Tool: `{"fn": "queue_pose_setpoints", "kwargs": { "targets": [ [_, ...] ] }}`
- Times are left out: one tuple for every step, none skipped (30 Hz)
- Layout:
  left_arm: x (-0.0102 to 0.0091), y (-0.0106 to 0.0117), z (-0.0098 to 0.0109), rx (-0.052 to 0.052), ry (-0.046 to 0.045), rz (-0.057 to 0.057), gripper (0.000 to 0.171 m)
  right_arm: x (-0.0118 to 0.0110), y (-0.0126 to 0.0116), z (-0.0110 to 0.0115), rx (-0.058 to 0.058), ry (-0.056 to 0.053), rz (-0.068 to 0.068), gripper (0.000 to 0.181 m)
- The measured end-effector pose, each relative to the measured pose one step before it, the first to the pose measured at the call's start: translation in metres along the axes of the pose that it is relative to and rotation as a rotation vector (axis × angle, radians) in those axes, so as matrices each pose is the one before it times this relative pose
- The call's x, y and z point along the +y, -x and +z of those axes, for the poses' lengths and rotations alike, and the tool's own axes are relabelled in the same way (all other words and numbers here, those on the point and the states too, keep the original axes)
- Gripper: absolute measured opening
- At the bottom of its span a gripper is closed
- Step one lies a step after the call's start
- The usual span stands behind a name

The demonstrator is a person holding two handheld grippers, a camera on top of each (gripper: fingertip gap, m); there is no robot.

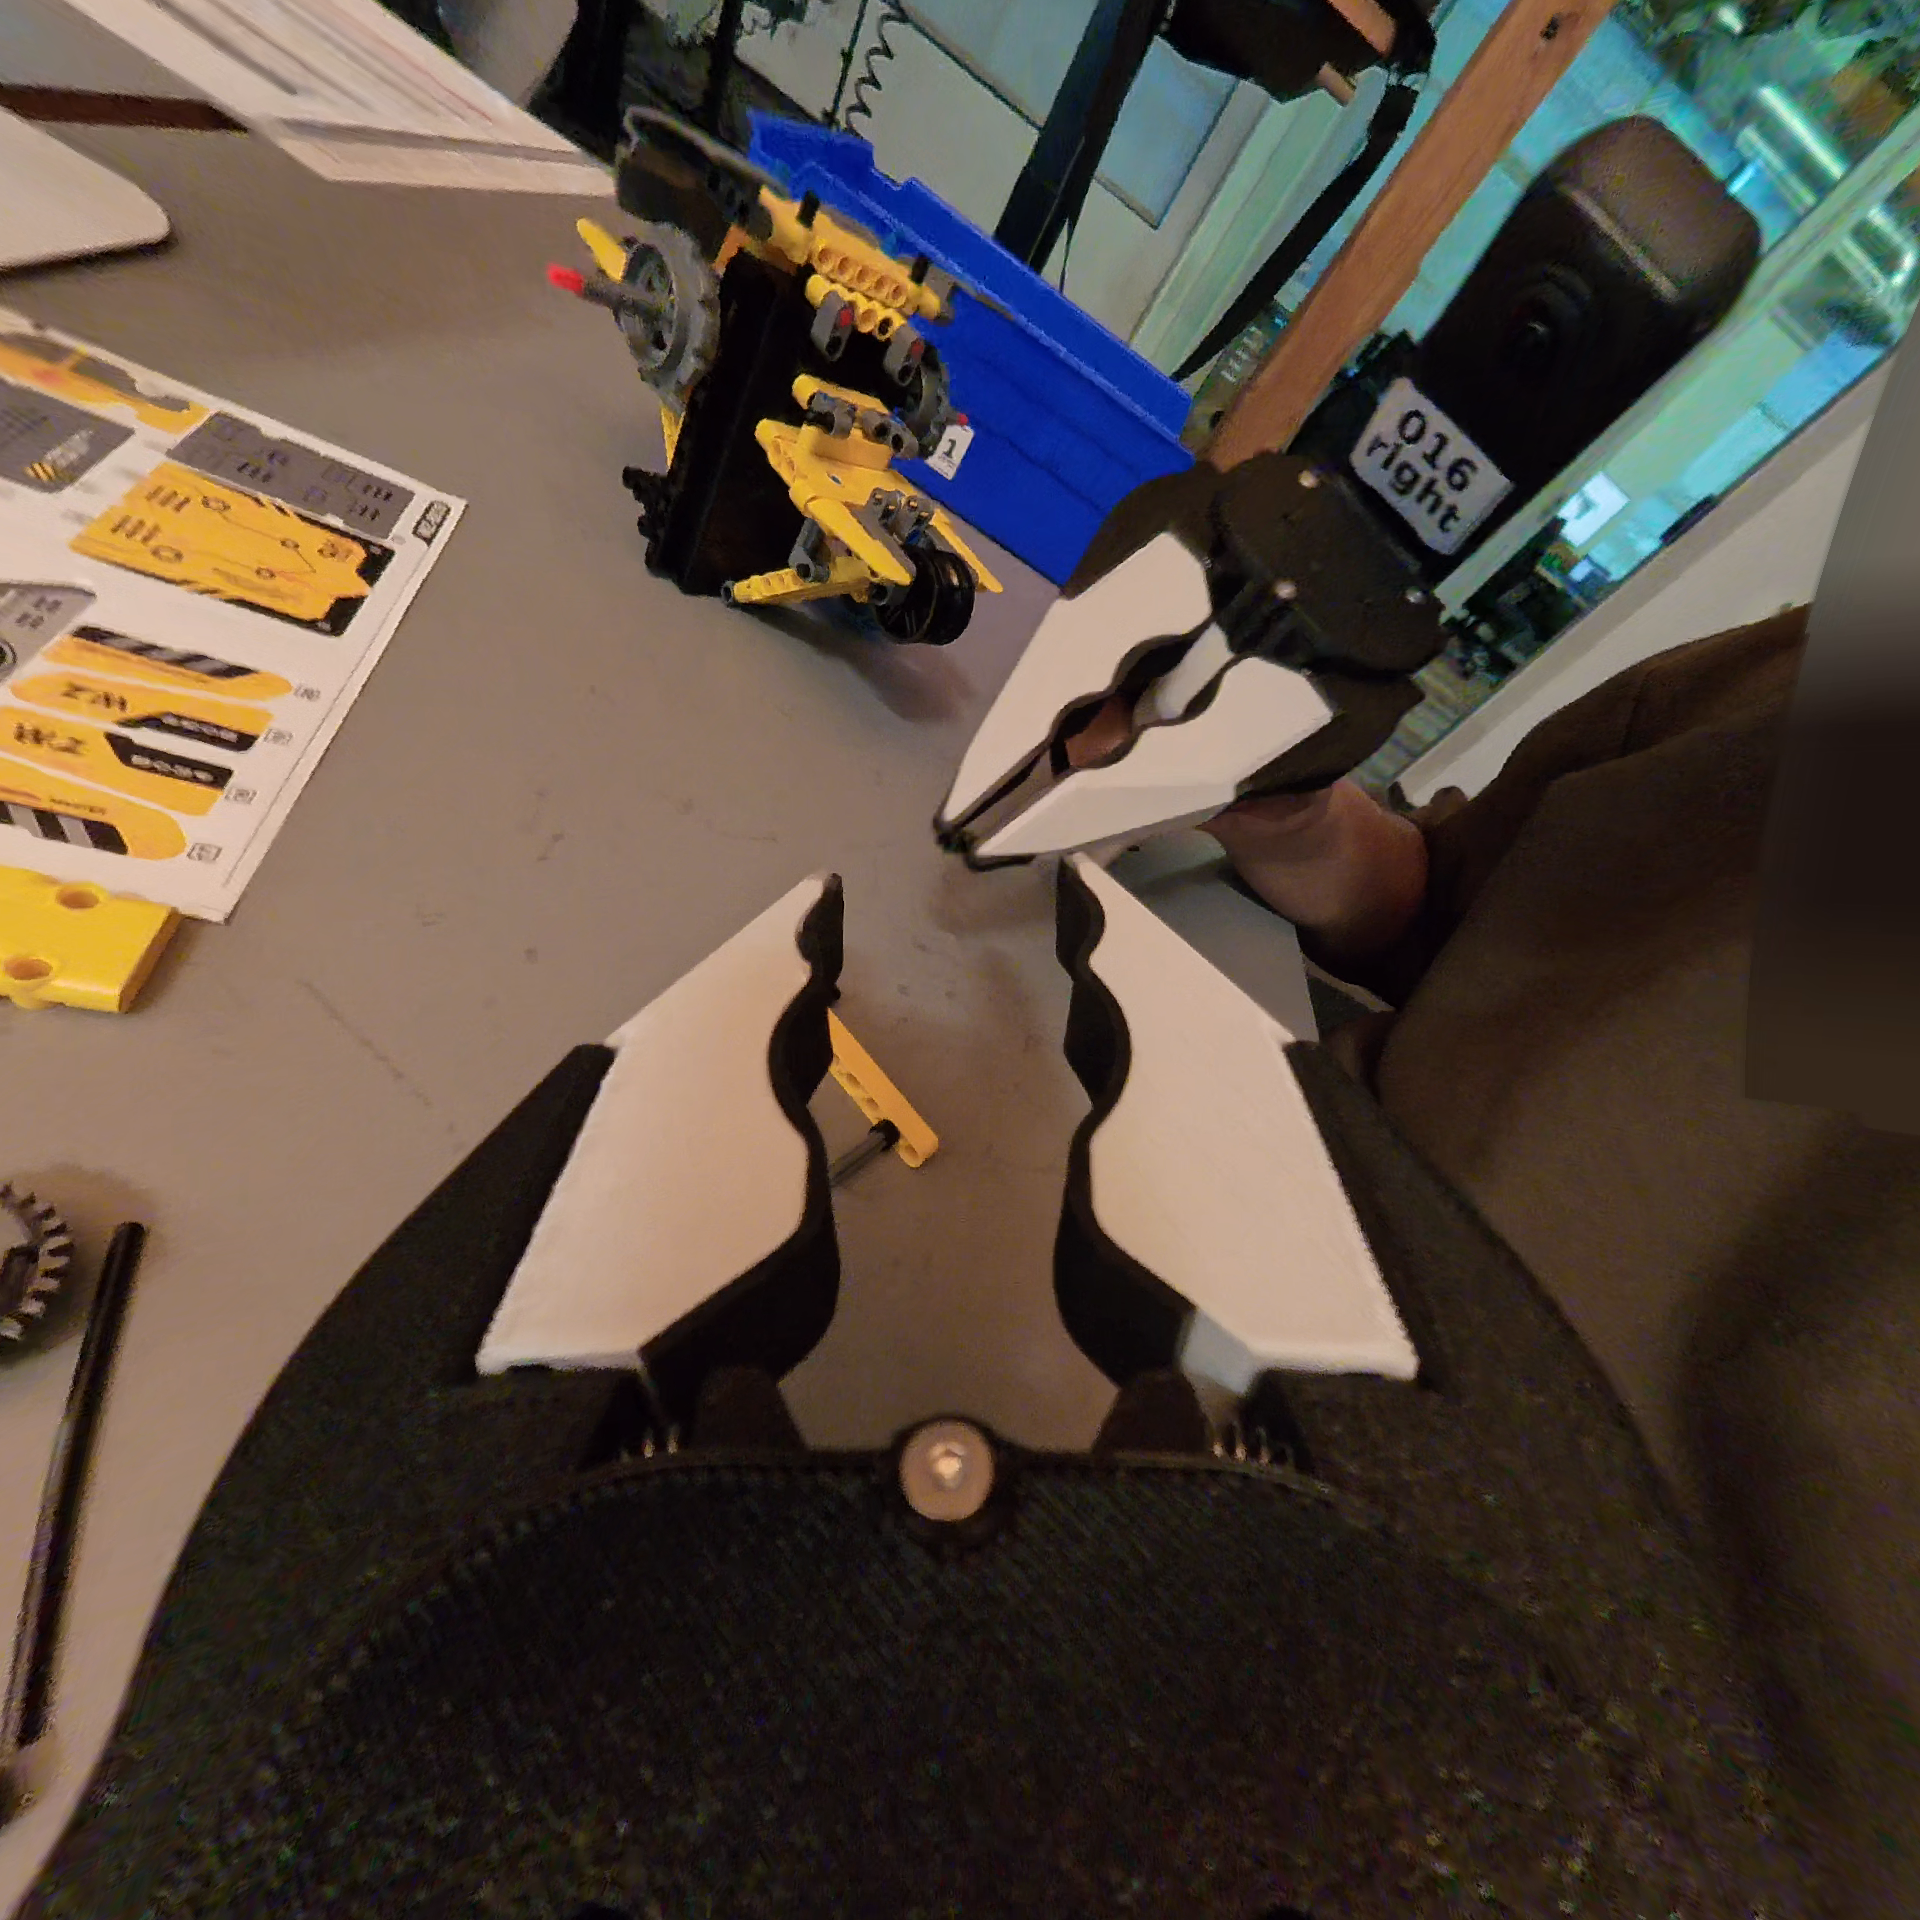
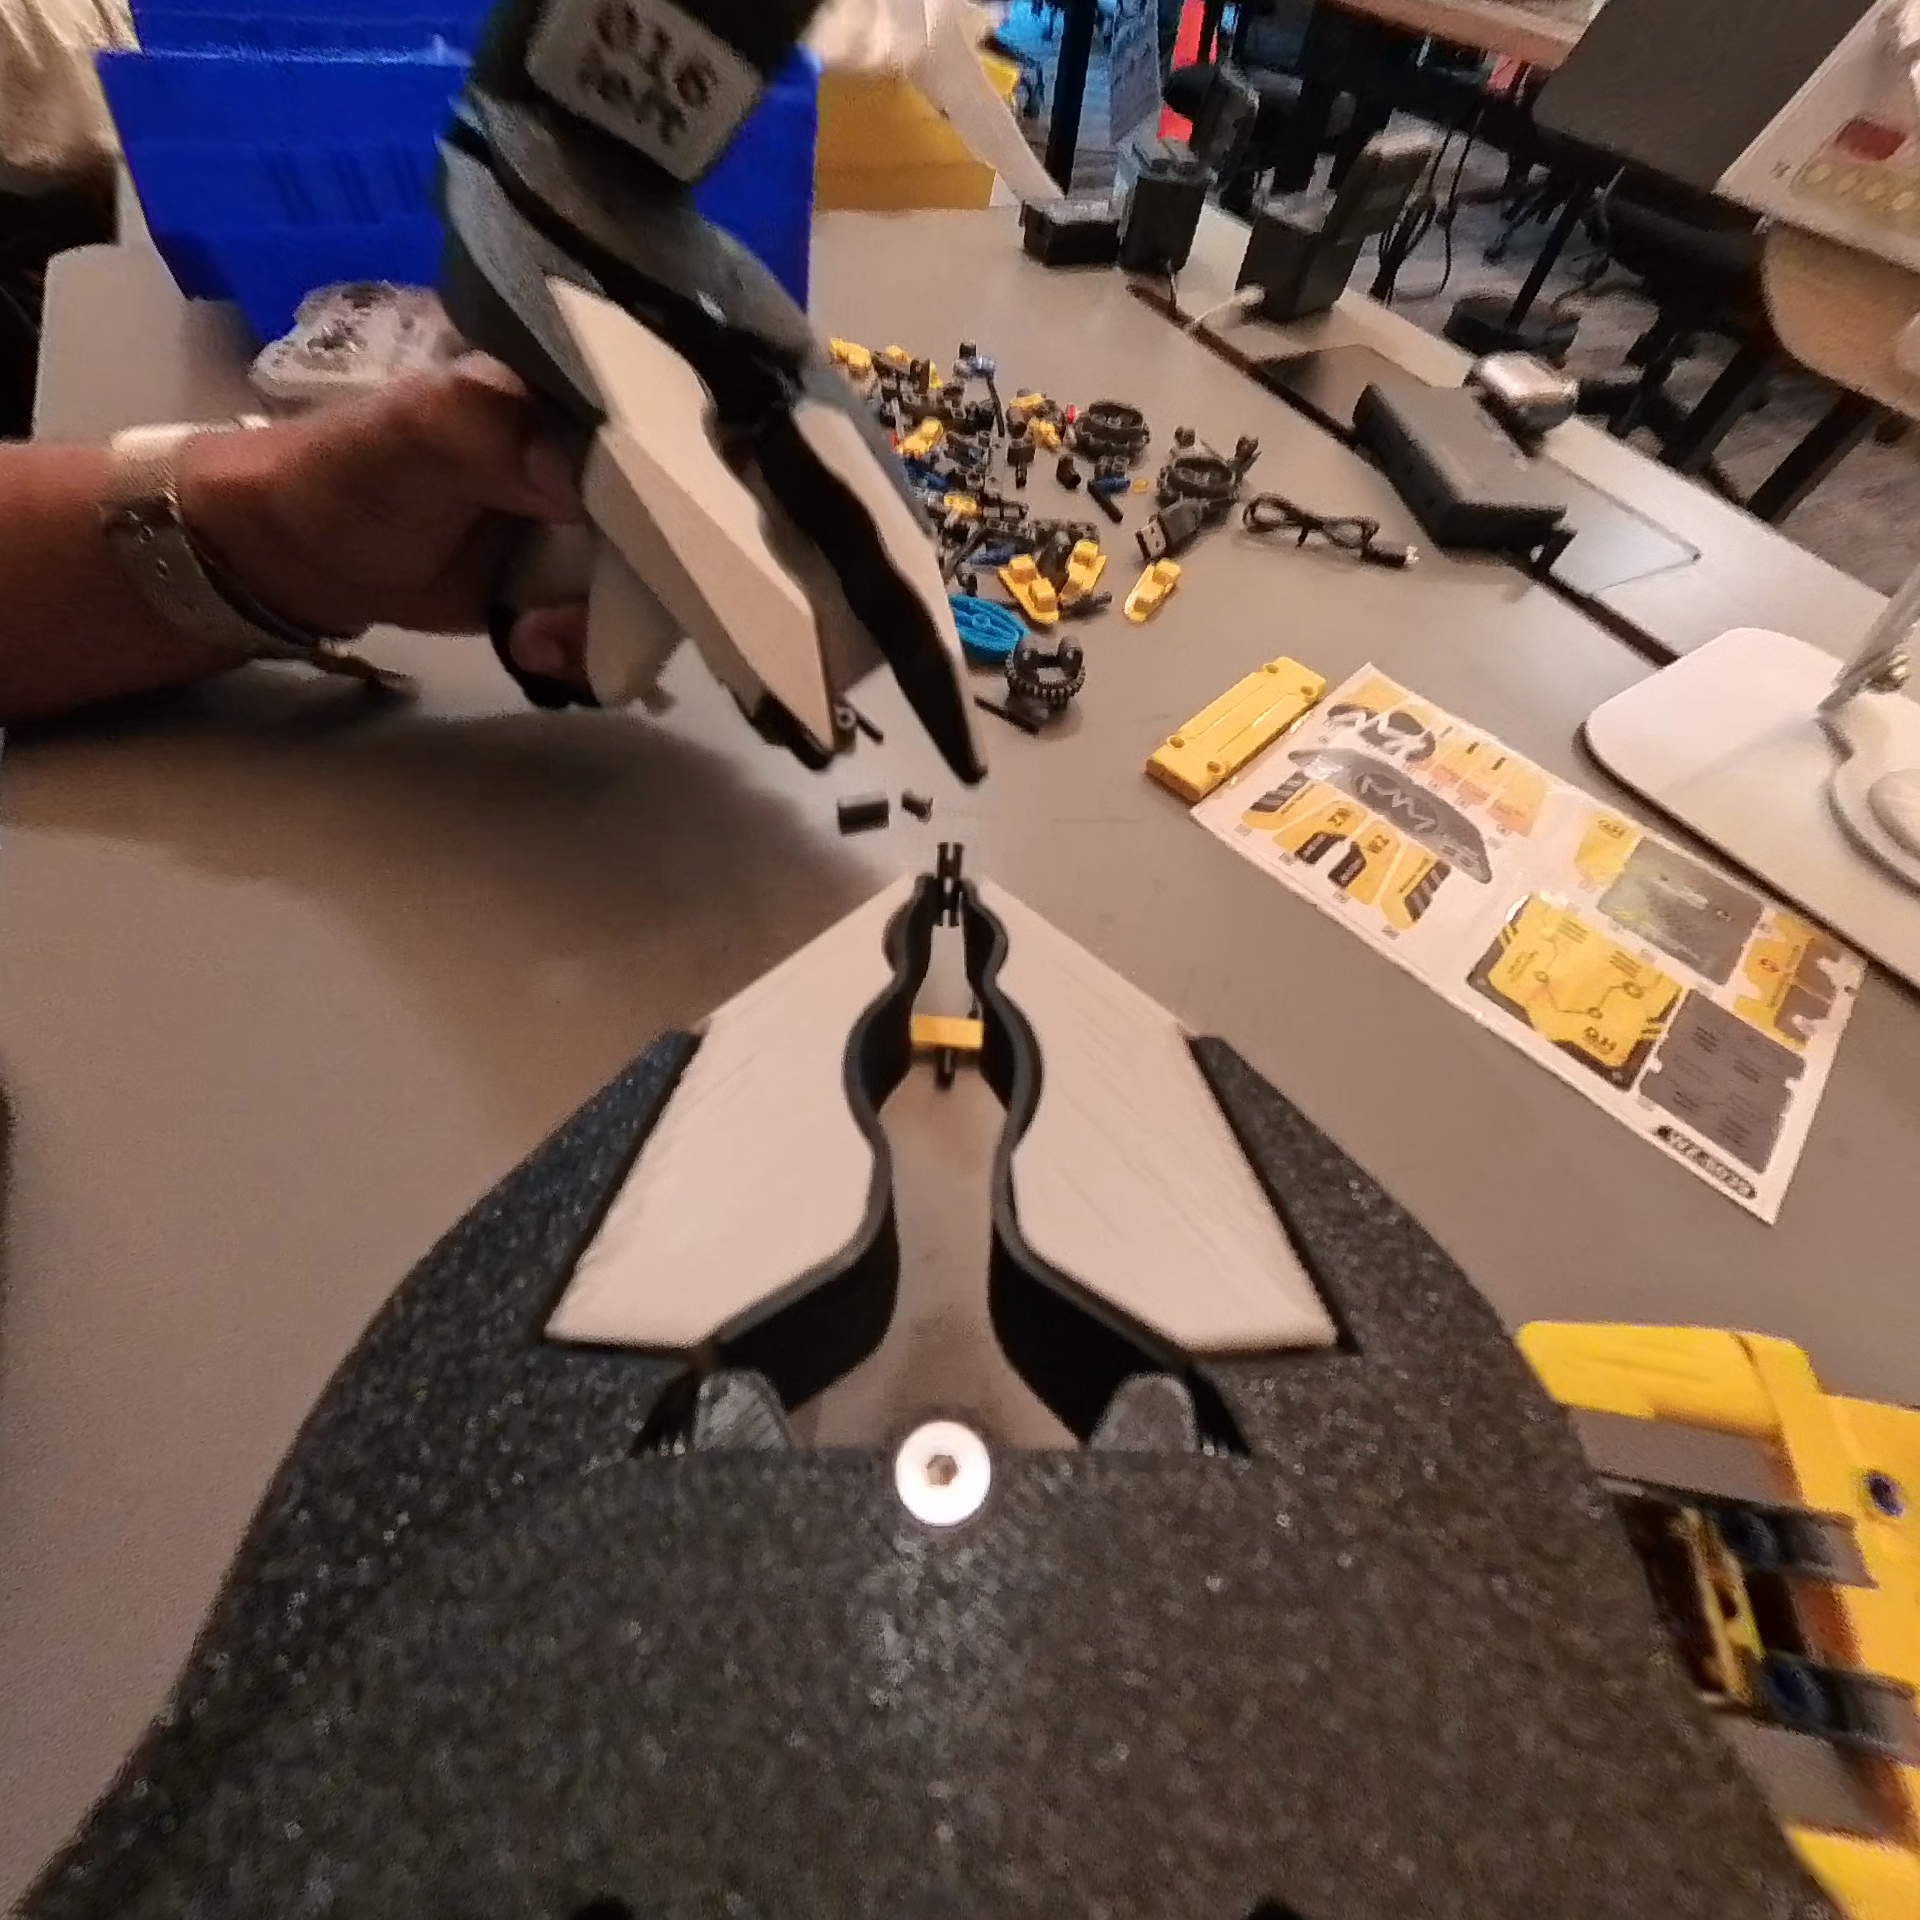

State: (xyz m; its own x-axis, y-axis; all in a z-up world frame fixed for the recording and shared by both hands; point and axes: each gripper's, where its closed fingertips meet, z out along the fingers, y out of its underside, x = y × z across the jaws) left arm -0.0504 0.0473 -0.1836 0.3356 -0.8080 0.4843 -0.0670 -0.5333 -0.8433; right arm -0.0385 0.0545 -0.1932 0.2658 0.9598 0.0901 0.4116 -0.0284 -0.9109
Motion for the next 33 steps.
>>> {"fn": "queue_pose_setpoints", "kwargs": {
  "targets": [
    [-0.0012, -0.00107, -0.00143, -0.0077, 0.00232, 0.0236, 0.041, 0.00511, -0.00107, 0.00148, 0.0022, 0.03, 0.0098, 0.004],
    [0.00008, -0.00046, -0.00112, -0.0113, 0.00997, 0.024, 0.041, 0.00567, -0.00191, 0.0014, 0.0057, 0.0315, 0.0094, 0.004],
    [0.00151, 0.00064, -0.00053, -0.017, 0.01802, 0.0229, 0.042, 0.00662, -0.00175, 0.00185, 0.0022, 0.0373, 0.0132, 0.004],
    [0.00254, 0.00179, 0.00014, -0.0233, 0.023, 0.023, 0.042, 0.00724, -0.00099, 0.00209, -0.0051, 0.0395, 0.0162, 0.004],
    [0.00388, 0.00272, 0.00093, -0.0268, 0.02838, 0.023, 0.042, 0.00718, -0.00044, 0.00233, -0.0102, 0.039, 0.019, 0.004],
    [0.00491, 0.00292, 0.00168, -0.0275, 0.03342, 0.0225, 0.042, 0.00639, 0.00019, 0.00222, -0.014, 0.0334, 0.0183, 0.004],
    [0.00569, 0.0023, 0.00264, -0.0237, 0.03633, 0.0213, 0.041, 0.00512, 0.00113, 0.00168, -0.0176, 0.0264, 0.0134, 0.004],
    [0.00617, 0.00111, 0.00346, -0.0164, 0.03852, 0.0191, 0.041, 0.00343, 0.00153, 0.00107, -0.0144, 0.0179, 0.006, 0.004],
    [0.00578, -0.00028, 0.00401, -0.0082, 0.03679, 0.0168, 0.04, 0.00233, 0.00172, 0.00085, -0.0106, 0.0131, 0.001, 0.004],
    [0.00475, -0.00101, 0.00428, -0.0056, 0.02995, 0.0151, 0.038, 0.0023, 0.0022, 0.00105, -0.0114, 0.0147, 0.0006, 0.004],
    [0.0043, -0.00214, 0.00415, 0.0016, 0.02692, 0.0125, 0.035, 0.00249, 0.00303, 0.00145, -0.0154, 0.0166, 0.0003, 0.004],
    [0.00438, -0.00265, 0.00414, 0.0095, 0.02789, 0.0054, 0.031, 0.00339, 0.00309, 0.00192, -0.0151, 0.022, 0.0025, 0.004],
    [0.00438, -0.00172, 0.00429, 0.0067, 0.02726, -0.002, 0.03, 0.00355, 0.00171, 0.00229, -0.0053, 0.022, 0.003, 0.004],
    [0.00403, -0.00021, 0.00387, -0.0005, 0.02456, -0.0023, 0.029, 0.00333, 0.00062, 0.00216, 0.0013, 0.02, 0.0006, 0.004],
    [0.00354, 0.00119, 0.00315, -0.01, 0.02019, 0.003, 0.029, 0.00258, -0.00013, 0.00181, 0.005, 0.015, -0.003, 0.004],
    [0.00226, 0.00274, 0.00219, -0.0214, 0.01328, 0.0062, 0.03, 0.0013, -0.00062, 0.0011, 0.0067, 0.0075, -0.0036, 0.004],
    [0.00103, 0.00211, 0.00124, -0.0179, 0.00616, 0.0076, 0.03, 0.00071, -0.00036, 0.00081, 0.0028, 0.0035, -0.001, 0.004],
    [0.00037, -0.00029, 0.00039, -0.0009, 0.00289, 0.0048, 0.03, 0.0003, 0.00018, 0.00049, -0.0018, 0.0014, 0.001, 0.004],
    [-0.00022, -0.00067, 0.00016, 0.0043, -0.00091, -0.0016, 0.03, -0.00008, 0.00025, 0.00029, -0.0014, -0.0011, 0.0007, 0.004],
    [-0.00031, -0.00024, -0.00008, 0.0033, -0.00153, -0.0034, 0.03, -0.00038, -0.00014, 0.00022, 0.0015, -0.0024, -0.0007, 0.004],
    [0.00017, -0.00013, -0.00013, 0.0019, 0.00147, -0.0011, 0.03, -0.0004, -0.00033, 0.00013, 0.0028, -0.002, -0.001, 0.004],
    [0.00058, 0.00062, -0.00003, -0.0022, 0.0028, 0.0005, 0.03, -0.00028, -0.00021, 0.00031, 0.0027, -0.0018, -0.0009, 0.004],
    [0.00077, 0.00082, 0.00002, -0.0045, 0.00368, 0.0003, 0.03, -0.00028, -0.00024, 0.00035, 0.0023, -0.0012, -0.0013, 0.004],
    [0.00085, 0.00032, 0.00032, -0.001, 0.00463, 0.0003, 0.03, -0.00007, 0.00023, 0.00048, 0.0002, -0.0005, -0.0017, 0.004],
    [0.0006, -0.00019, 0.00055, 0.0014, 0.00325, 0.0003, 0.03, 0.00004, 0.00033, 0.00053, -0.0005, -0.0002, -0.0017, 0.004],
    [0.00033, -0.0004, 0.00067, 0.0012, 0.00198, 0.0009, 0.029, 0.00009, 0.00034, 0.00054, -0.0001, 0.0005, -0.0023, 0.004],
    [0.00031, -0.00037, 0.00073, 0.0012, 0.00223, 0.0021, 0.029, -0.00013, 0.00036, 0.00044, -0.0004, -0.0001, -0.0027, 0.004],
    [0.00054, -0.00039, 0.00085, -0.0002, 0.00419, 0.0019, 0.029, -0.00045, 0.00053, 0.0002, -0.0006, -0.0021, -0.003, 0.004],
    [0.00077, 0.00037, 0.00084, -0.0036, 0.00472, 0.0017, 0.029, -0.00076, 0.00071, 0.00014, -0.0009, -0.0035, -0.0025, 0.004],
    [0.00075, 0.00052, 0.00074, -0.0051, 0.00484, 0.0024, 0.029, -0.0007, 0.00065, 0.00022, -0.0013, -0.0033, -0.0014, 0.004],
    [0.00062, 0.00004, 0.00051, -0.0019, 0.00389, 0.0025, 0.029, -0.00064, 0.00021, 0.00021, 0.0003, -0.0024, -0.0005, 0.004],
    [0.00025, -0.00016, 0.00046, 0.001, 0.00156, 0.0, 0.029, -0.00008, -0.00007, 0.00035, 0.0016, -0.0003, 0.0, 0.004],
    [0.00021, -0.00044, 0.00025, 0.0037, 0.00094, -0.0016, 0.029, 0.00012, 0.00007, 0.00037, 0.0, 0.0008, 0.0002, 0.004]
  ]
}}
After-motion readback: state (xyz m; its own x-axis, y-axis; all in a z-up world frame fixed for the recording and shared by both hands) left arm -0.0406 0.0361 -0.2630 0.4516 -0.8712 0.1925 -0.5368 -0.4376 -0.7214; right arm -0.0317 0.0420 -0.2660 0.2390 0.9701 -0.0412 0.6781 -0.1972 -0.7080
